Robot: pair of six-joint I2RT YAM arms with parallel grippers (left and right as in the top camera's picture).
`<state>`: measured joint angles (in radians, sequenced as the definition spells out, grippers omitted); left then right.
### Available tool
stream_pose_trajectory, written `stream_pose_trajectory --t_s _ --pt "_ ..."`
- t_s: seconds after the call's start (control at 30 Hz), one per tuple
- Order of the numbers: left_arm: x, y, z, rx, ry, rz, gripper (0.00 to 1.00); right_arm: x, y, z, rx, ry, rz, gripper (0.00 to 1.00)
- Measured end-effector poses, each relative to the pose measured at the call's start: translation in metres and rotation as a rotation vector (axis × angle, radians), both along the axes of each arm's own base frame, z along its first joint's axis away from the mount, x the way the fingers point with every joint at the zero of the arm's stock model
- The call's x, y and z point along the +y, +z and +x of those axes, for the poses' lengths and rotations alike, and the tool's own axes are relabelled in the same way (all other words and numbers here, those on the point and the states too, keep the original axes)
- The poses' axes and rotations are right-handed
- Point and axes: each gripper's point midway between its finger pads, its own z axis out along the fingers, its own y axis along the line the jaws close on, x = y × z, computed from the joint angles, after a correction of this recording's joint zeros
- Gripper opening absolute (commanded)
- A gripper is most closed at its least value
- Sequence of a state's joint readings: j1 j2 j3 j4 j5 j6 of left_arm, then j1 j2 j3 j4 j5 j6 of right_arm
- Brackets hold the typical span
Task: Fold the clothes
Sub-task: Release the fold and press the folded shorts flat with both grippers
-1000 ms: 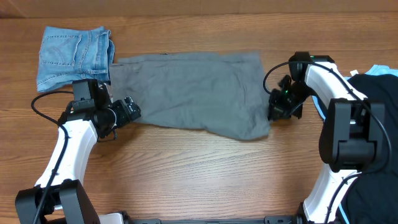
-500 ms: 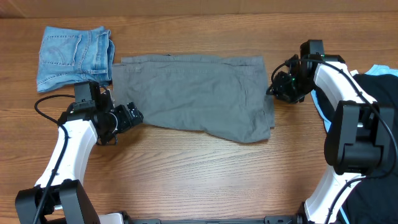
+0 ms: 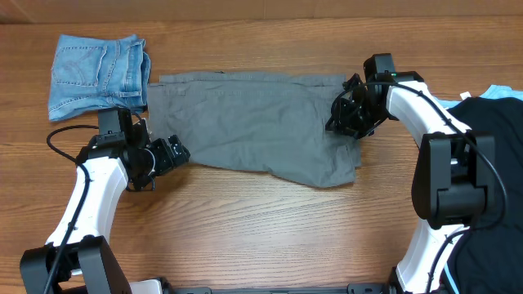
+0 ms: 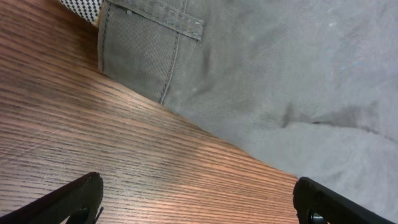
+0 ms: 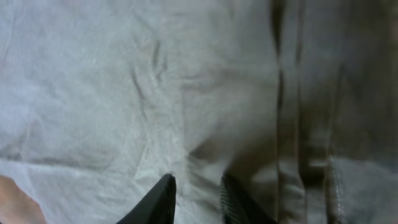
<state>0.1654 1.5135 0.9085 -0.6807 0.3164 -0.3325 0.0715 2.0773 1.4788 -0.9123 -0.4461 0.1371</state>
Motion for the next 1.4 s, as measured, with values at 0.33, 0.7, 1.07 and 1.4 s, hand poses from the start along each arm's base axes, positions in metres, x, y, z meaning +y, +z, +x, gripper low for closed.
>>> stream_pose_trajectory --t_s 0.33,0.7,1.07,1.4 --pt "0.000 0.000 0.000 0.000 -0.001 -0.003 1.00 -0.055 -0.001 0.011 -0.021 -0.095 -0.026 0.40" --pt "0.000 0.000 0.000 0.000 -0.001 -0.003 1.00 -0.029 -0.005 0.000 -0.027 -0.016 0.086 0.40" --pt "0.000 0.000 0.000 0.000 -0.001 -0.003 1.00 -0.020 -0.008 -0.008 -0.012 0.008 0.110 0.04" --pt "0.000 0.000 0.000 0.000 -0.001 -0.003 1.00 -0.041 0.024 0.006 -0.099 -0.036 0.095 0.04"
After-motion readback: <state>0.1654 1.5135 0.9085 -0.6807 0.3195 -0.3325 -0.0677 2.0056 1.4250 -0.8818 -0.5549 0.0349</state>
